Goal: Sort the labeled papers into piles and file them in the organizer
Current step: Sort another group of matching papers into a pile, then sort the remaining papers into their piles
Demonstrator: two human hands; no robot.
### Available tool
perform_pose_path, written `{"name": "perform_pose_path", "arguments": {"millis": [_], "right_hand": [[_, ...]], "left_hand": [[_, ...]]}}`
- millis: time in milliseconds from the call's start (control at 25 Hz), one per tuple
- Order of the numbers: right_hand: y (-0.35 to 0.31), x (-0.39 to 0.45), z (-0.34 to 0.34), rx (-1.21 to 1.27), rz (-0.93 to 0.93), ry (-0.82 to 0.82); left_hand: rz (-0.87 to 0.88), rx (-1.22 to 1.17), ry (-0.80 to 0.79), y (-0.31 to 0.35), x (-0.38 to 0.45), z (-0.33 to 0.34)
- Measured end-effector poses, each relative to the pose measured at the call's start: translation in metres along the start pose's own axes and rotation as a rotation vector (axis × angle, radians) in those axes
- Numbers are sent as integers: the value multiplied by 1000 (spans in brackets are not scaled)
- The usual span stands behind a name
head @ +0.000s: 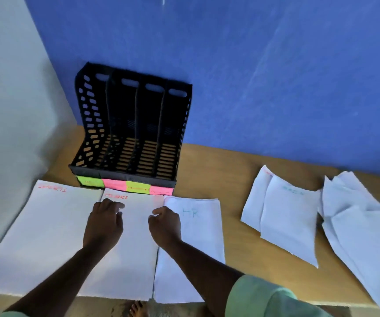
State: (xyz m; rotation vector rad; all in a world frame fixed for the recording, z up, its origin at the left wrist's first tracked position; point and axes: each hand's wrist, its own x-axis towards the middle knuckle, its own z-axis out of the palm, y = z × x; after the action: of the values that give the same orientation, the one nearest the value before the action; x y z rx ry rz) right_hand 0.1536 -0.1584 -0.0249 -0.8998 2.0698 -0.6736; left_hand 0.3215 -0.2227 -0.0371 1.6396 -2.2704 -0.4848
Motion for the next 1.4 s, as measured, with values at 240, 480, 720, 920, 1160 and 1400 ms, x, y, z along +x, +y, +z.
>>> {"name": "perform_pose_path", "arguments": {"millis": [240, 480, 720, 920, 1160, 1400], "right_hand": [[86, 21, -127, 66, 62, 204], [221, 25, -255, -296, 4, 330], [336, 21, -334, -675, -174, 69], [379, 26, -368, -704, -268, -6], [382, 36, -385, -466, -350, 117], [364, 49, -397, -359, -390, 296]], "left_hand": [[141, -215, -112, 138, -7, 60], [153, -327, -288, 266, -19, 138], [-60, -254, -392, 376, -8, 219], [-392, -338, -355, 400, -4, 239], [-480, -392, -482, 383, -21, 231], [-549, -408, -388, 386, -59, 225]]}}
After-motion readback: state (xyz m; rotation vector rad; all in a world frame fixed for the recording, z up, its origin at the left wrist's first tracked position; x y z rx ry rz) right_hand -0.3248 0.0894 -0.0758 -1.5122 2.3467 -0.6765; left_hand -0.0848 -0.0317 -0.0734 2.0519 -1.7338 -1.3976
